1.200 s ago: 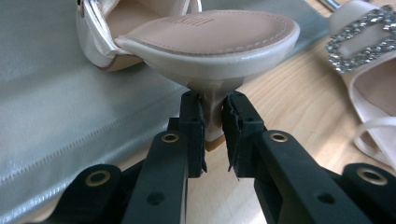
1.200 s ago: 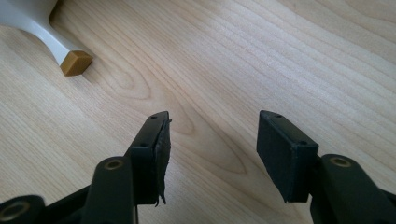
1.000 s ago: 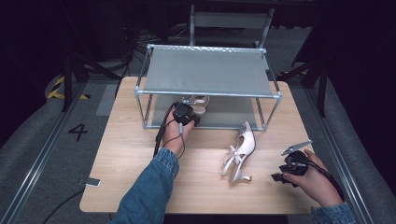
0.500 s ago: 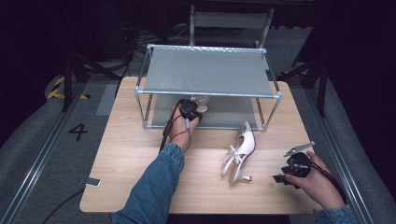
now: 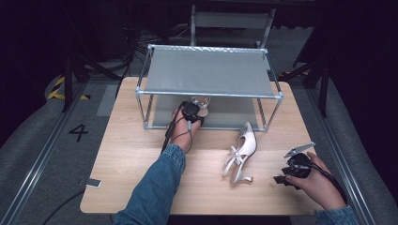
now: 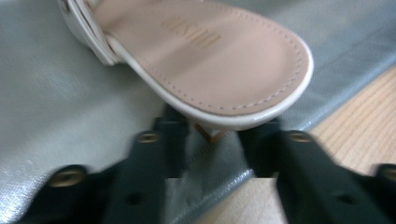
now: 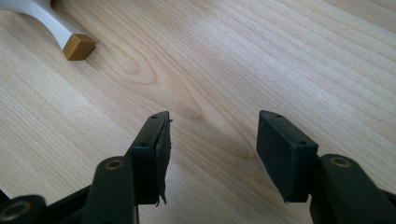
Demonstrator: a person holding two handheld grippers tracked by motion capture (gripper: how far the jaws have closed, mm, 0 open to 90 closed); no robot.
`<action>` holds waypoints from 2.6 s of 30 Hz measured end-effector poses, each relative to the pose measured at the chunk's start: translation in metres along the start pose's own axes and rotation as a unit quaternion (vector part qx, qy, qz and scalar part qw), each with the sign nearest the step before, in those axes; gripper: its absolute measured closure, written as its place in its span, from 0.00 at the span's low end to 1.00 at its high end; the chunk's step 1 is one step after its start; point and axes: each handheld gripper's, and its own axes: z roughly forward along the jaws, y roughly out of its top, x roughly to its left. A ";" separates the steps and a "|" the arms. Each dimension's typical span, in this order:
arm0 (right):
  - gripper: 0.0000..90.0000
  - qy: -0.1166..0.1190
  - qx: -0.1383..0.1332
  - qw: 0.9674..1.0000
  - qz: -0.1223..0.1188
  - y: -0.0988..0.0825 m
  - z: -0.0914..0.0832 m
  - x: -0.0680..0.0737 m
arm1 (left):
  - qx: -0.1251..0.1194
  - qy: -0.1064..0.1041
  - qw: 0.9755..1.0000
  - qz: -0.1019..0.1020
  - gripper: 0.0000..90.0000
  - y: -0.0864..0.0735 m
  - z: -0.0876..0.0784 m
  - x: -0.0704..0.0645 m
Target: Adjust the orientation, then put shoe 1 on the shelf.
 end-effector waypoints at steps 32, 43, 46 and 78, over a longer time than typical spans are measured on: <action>0.53 0.029 -0.056 0.996 -0.062 0.034 -0.017 0.031 | 0.065 -0.041 0.997 -0.008 0.24 -0.065 -0.125 -0.050; 0.54 0.051 -0.091 0.988 -0.114 0.070 -0.027 0.056 | 0.112 -0.041 0.993 -0.021 0.23 -0.108 -0.135 -0.038; 0.54 0.058 -0.098 0.986 -0.120 0.081 -0.025 0.061 | 0.112 -0.040 0.992 -0.034 0.23 -0.117 -0.140 -0.036; 0.92 0.035 -0.092 0.989 -0.113 0.127 0.014 0.078 | 0.130 -0.032 0.989 -0.056 0.23 -0.162 -0.155 -0.028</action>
